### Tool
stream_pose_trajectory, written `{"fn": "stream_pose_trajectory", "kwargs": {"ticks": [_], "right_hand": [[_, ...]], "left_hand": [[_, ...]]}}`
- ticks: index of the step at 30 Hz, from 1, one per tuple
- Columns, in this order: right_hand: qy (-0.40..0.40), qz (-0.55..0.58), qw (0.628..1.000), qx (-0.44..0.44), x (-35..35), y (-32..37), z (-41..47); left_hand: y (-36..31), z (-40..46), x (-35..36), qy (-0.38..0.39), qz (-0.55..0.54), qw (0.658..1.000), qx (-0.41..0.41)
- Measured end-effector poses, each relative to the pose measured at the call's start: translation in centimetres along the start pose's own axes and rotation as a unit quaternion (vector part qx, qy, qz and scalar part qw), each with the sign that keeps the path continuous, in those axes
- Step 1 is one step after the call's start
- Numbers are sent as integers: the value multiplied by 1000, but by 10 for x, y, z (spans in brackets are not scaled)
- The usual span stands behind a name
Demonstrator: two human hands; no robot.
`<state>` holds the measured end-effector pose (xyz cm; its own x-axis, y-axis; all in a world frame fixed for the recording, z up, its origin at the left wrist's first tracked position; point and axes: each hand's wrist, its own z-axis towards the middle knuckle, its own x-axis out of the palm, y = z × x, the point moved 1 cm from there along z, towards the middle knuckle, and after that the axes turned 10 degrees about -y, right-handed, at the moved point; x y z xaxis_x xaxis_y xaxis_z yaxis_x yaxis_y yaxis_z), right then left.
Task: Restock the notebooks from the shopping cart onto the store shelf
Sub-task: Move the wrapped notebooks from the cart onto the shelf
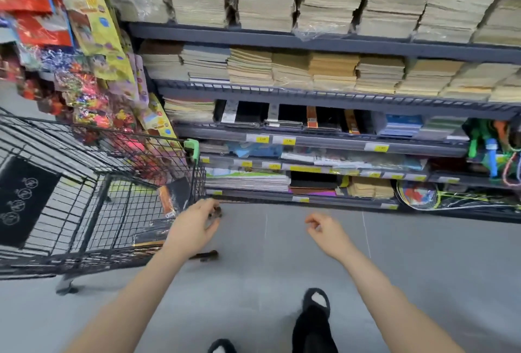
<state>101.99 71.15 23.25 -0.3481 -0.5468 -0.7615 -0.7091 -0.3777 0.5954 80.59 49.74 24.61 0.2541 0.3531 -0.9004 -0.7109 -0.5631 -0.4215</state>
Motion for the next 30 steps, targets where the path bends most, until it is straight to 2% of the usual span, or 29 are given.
{"fn": "stream_pose_trajectory", "kwargs": {"ticks": [6,13,23,30], "right_hand": [[5,29,999,28,70,53,-43],[31,38,999,23,118,108,-26],[8,80,997,14,156,169,66],[33,159,987,15,201,245,97]], "left_hand": [[83,-39,-50,0,-61,996,-66],[156,-30,-65,-6,-94,981,-169],[210,70,-51,50,-109,975,-186],[272,88,-46,82,-116,968,-209]]}}
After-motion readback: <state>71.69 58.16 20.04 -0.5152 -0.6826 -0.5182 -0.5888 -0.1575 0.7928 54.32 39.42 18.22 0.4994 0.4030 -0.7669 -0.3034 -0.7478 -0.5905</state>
